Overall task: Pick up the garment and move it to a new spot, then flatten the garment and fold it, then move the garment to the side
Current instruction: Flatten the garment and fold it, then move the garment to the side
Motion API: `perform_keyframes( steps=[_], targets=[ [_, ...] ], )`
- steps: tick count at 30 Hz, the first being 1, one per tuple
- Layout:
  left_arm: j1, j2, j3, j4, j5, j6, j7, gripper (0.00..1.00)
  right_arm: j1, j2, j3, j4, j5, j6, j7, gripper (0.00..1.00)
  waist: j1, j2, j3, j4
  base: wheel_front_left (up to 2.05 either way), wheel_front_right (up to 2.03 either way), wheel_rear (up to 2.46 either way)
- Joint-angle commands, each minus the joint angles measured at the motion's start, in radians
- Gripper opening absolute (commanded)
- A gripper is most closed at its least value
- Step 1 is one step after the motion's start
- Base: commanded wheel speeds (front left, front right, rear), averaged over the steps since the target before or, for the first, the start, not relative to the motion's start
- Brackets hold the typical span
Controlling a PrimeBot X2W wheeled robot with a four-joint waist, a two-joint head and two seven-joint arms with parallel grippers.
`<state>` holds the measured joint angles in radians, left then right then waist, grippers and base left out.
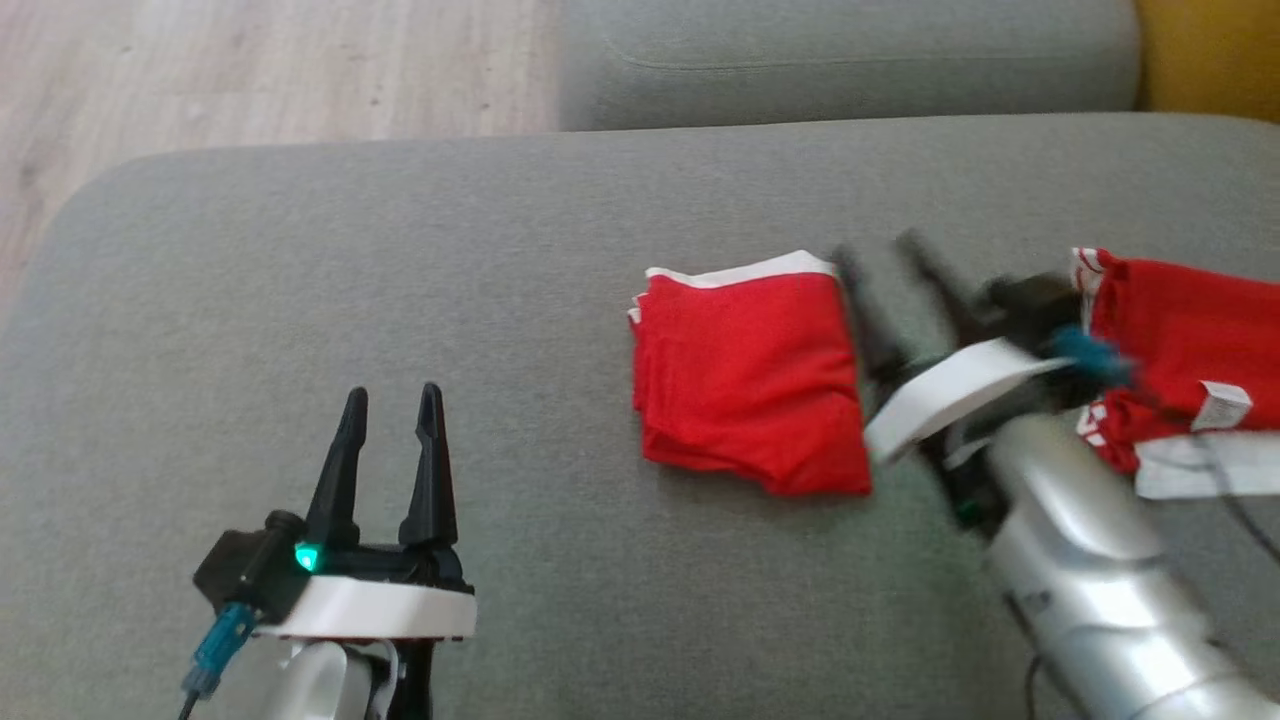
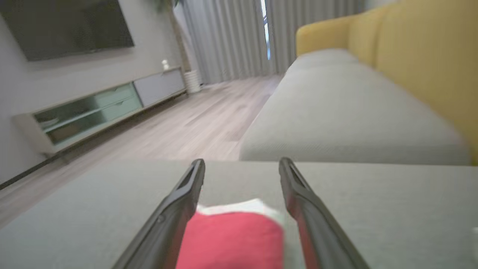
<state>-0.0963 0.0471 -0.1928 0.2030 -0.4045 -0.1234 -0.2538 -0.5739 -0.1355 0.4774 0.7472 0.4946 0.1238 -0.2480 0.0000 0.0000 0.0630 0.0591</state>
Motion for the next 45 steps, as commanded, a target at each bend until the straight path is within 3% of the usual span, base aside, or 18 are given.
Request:
perform_keyframes(
  steps=[1, 6, 10, 20, 45],
  targets=[
    [-0.034, 0.003, 0.036, -0.045, 0.004, -0.001, -0.008, 1.0, 0.029, 0.011, -0.066, -0.069, -0.066, 0.007, -0.013, 1.0, 0.0, 0.0, 0.004, -0.019, 0.0, 0.0, 0.0],
    [-0.037, 0.003, 0.03, -0.078, 0.007, -0.003, -0.008, 1.0, 0.198, 0.063, -0.352, -0.264, -0.301, 0.007, -0.013, 1.0, 0.0, 0.0, 0.009, -0.053, 0.0, 0.0, 0.0],
    [-0.037, 0.003, 0.025, -0.094, 0.01, -0.005, -0.008, 1.0, 0.315, 0.083, -0.461, -0.378, -0.399, 0.007, -0.014, 1.0, 0.0, 0.0, 0.01, -0.074, 0.0, 0.0, 0.0],
    [-0.024, 0.003, 0.026, -0.1, 0.013, -0.006, -0.008, 1.0, 0.417, 0.085, -0.459, -0.464, -0.363, 0.007, -0.014, 1.0, 0.0, 0.0, 0.008, -0.091, 0.0, 0.0, 0.0],
    [-0.025, 0.003, 0.002, -0.111, 0.016, -0.007, -0.008, 1.0, 0.41, 0.085, -0.51, -0.479, -0.374, 0.007, -0.014, 1.0, 0.0, 0.0, 0.019, -0.032, 0.0, 0.0, 0.0]
  ],
)
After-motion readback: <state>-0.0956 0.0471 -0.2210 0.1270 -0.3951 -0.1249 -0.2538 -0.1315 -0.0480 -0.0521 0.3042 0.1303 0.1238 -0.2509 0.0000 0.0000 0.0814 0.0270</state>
